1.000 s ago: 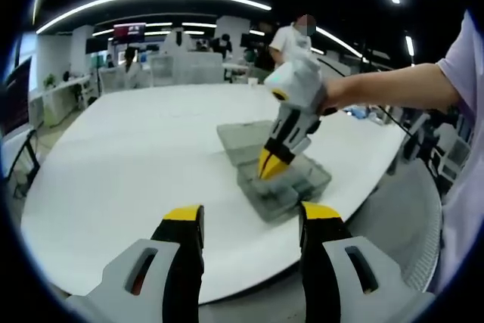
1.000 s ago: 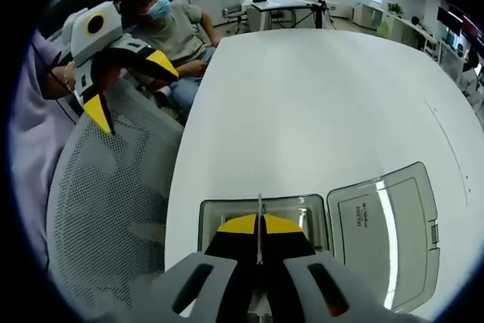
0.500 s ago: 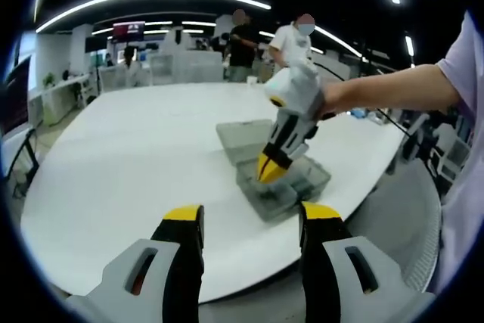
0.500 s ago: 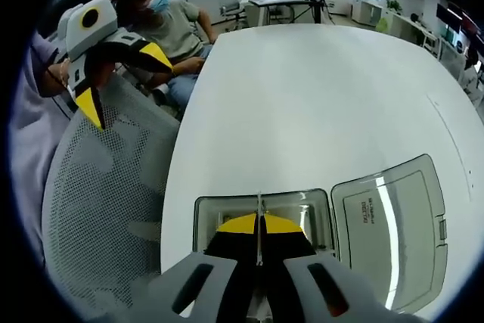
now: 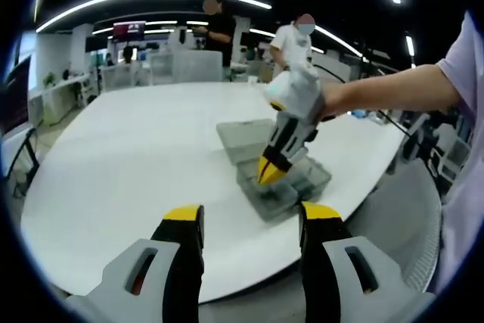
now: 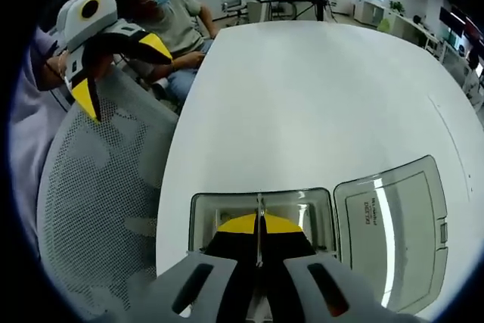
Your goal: Insert the divider into the dual guide fixture by aligning both edges with the guide slots and pushing it downward to the bottom, including one-sided entry, uneven engagement, binding, and posture correction.
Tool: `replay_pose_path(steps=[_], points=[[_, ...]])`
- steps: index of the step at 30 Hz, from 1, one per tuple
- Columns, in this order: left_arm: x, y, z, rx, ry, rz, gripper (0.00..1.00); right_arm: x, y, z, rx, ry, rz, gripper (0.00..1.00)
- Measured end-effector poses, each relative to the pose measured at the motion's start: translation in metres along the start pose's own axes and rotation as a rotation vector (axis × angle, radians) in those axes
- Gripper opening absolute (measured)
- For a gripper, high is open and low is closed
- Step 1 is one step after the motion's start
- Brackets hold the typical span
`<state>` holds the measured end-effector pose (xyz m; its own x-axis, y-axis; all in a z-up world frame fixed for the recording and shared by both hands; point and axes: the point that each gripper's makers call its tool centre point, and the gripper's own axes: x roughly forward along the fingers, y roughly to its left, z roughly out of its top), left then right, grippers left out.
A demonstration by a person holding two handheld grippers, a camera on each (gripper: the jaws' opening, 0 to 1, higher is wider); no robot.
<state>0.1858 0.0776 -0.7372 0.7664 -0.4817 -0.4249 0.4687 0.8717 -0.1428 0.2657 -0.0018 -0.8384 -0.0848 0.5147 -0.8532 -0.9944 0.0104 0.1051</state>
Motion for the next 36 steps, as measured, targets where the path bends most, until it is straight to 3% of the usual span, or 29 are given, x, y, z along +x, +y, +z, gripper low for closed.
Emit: replay_pose_path(steps=[19, 36], points=[[-0.0009, 0.0005, -0.0001, -0.018, -0.006, -0.002, 0.48, 0.0007, -0.0001, -0.0025, -0.032, 0.073, -0.020, 0.00], [-0.0002, 0.0010, 0.0002, -0.019, -0.010, -0.003, 0.48, 0.0033, 0.0027, -0.0028, -0.033, 0.088, -0.018, 0.00]])
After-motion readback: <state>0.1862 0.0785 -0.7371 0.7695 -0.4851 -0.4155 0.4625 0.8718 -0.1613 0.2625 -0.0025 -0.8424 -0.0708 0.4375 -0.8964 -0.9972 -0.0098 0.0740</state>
